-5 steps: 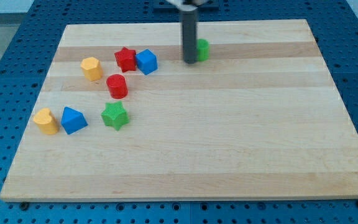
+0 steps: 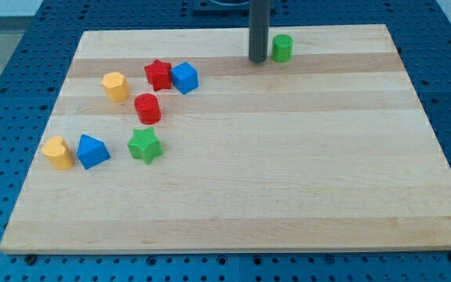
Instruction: Push the green circle to the top right of the board
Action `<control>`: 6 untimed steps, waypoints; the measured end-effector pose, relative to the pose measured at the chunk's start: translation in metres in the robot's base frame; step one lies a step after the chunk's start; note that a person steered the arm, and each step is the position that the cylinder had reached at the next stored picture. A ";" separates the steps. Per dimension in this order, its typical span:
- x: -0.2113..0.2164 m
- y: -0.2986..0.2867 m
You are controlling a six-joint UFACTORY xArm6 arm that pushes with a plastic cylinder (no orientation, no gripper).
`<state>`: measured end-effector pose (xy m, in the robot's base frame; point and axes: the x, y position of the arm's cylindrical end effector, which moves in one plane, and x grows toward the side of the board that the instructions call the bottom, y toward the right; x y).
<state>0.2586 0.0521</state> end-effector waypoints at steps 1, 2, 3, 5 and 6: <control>-0.023 0.062; -0.022 0.083; -0.003 0.029; 0.013 0.088; -0.013 0.138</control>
